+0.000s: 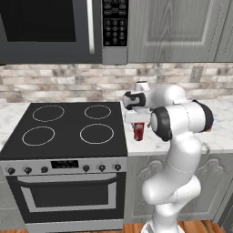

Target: Four empty soda cans are scattered around the kitchen. Gather all the cans and cluster them next to the stove for recycling.

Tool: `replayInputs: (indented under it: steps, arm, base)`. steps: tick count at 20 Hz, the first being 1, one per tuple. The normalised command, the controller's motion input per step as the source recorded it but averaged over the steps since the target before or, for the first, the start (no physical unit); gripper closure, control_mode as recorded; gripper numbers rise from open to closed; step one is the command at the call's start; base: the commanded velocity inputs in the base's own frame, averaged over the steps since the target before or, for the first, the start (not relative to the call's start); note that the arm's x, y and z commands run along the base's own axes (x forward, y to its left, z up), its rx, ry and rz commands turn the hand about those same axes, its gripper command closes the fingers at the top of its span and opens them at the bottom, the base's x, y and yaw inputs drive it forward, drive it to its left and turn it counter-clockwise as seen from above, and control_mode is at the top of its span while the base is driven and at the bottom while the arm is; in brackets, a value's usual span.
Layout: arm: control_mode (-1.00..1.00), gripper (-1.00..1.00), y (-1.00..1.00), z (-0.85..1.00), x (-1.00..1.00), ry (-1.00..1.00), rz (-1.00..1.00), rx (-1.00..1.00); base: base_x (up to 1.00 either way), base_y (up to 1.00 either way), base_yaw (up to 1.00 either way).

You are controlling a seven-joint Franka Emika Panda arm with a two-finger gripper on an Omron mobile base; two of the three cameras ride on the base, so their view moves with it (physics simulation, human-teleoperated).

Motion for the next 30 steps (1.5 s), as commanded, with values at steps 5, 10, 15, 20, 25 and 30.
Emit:
replayInputs:
  steps: [5,10,15,20,25,30]
  arm:
    - [-1.00,-1.00,-0.13,0.28,-0.14,-0.01,0.00,0.00]
    - [-1.00,-1.00,-0.36,0.08,-0.27,0.00,-0.03,0.00]
    - [-1.00,-1.00,-0.45,0.00,-0.19,0.00,-0.02,0.00]
    - [-1.00,-1.00,-0.49,0.00,-0.04,0.00,0.00,0.00]
    - [-1.00,-1.00,-0.45,0.00,0.00,0.00,0.03,0.00]
    - [-1.00,-1.00,-0.46,0.00,0.00,0.00,0.03,0.00]
  base:
    - [0.00,0.00,0.00]
    - [0.00,0.00,0.00]
    - [0.00,0.00,0.00]
    - [0.00,0.00,0.00]
    - [0.00,0.00,0.00]
    - [0.00,0.00,0.00]
